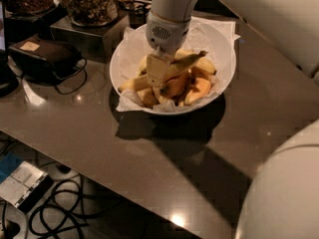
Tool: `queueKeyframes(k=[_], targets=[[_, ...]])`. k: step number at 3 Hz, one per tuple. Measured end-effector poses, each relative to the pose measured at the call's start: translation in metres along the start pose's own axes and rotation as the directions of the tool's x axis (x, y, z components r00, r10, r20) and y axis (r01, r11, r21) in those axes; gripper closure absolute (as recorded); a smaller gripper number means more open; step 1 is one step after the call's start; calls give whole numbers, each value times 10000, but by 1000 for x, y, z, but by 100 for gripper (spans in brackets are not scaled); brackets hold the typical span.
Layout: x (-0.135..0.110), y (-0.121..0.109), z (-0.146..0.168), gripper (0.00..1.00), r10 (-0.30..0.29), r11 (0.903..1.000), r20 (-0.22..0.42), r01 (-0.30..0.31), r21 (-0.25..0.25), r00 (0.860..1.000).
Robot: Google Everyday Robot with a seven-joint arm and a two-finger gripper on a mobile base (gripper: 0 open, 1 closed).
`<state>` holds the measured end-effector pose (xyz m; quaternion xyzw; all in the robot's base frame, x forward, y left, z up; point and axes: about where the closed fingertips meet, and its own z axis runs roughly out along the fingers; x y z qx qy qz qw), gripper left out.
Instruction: Pick banana from white bowl
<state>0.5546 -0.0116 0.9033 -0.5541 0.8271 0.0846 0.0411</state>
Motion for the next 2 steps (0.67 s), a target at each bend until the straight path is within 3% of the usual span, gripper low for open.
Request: queueKeyframes(k=[1, 2], targets=[[0, 0, 0, 100, 0, 10000, 1, 0, 0, 10000], [-4, -2, -2, 100, -28, 9999, 151, 26, 124, 9999]])
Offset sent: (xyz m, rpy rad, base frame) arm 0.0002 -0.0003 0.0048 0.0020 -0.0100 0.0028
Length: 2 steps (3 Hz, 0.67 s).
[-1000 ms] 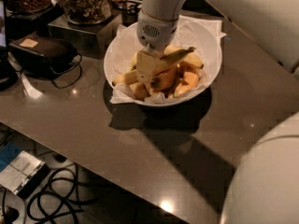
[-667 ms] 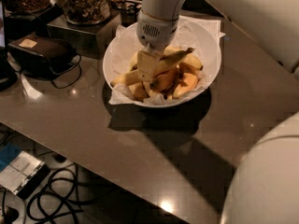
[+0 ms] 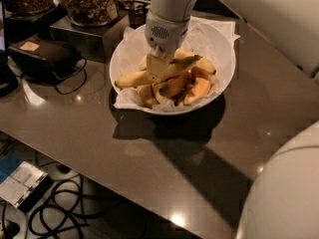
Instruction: Pick banana from white bowl
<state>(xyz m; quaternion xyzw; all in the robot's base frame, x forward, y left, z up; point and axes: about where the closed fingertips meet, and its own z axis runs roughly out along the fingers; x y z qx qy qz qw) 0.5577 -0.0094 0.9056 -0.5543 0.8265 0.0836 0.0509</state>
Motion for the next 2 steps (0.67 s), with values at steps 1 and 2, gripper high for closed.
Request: queueKeyframes(k=[1, 2], targets=[[-6, 4, -39, 100, -84, 9978, 327, 62, 665, 9994], [-22, 12, -80, 100, -342, 9920, 670, 257, 1240, 9972]])
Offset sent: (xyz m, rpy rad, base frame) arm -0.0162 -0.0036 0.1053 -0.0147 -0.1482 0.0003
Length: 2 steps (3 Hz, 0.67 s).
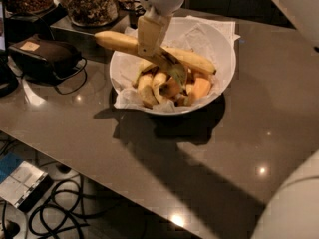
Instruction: Pick banana from white bowl
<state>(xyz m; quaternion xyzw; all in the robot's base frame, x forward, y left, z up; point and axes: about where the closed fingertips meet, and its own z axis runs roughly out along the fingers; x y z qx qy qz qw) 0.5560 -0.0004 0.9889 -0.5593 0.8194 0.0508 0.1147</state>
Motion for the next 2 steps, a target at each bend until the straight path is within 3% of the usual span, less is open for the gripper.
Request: queueKeyframes(k=[2], targets=[[-13, 9, -9, 100, -143, 9999, 65, 143, -37, 9999]])
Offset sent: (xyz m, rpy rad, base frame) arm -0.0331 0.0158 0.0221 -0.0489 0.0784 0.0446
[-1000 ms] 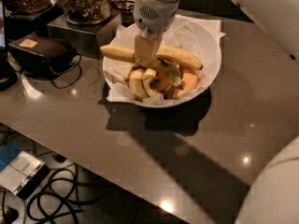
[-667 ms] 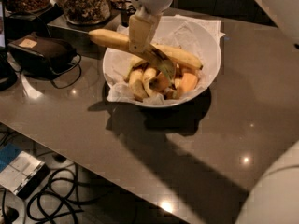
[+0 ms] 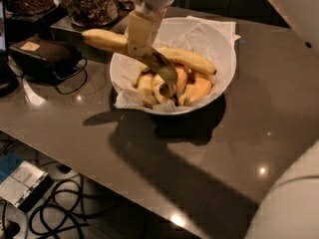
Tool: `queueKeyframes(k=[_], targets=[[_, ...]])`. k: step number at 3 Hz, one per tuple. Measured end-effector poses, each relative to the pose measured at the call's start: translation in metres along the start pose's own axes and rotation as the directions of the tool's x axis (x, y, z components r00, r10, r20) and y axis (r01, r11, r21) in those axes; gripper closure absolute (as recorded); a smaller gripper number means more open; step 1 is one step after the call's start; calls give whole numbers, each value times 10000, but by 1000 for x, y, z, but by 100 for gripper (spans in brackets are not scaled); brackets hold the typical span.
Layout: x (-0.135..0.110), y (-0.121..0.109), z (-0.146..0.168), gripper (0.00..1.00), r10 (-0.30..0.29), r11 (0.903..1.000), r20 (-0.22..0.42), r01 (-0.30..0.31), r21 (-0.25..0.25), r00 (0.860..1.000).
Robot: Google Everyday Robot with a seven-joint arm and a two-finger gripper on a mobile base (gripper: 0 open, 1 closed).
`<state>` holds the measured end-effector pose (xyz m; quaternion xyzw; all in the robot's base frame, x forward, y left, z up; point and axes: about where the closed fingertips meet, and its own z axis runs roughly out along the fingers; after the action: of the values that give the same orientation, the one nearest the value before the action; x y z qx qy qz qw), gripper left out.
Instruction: Pick banana from white bowl
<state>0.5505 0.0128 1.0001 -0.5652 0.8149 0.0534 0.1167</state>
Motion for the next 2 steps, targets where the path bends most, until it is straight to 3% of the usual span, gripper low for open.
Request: queueKeyframes(k=[1, 2], targets=[[-44, 14, -14, 100, -568, 9981, 676, 552, 257, 9961], [-52, 13, -15, 100, -627, 9975, 916, 592, 398, 9938]])
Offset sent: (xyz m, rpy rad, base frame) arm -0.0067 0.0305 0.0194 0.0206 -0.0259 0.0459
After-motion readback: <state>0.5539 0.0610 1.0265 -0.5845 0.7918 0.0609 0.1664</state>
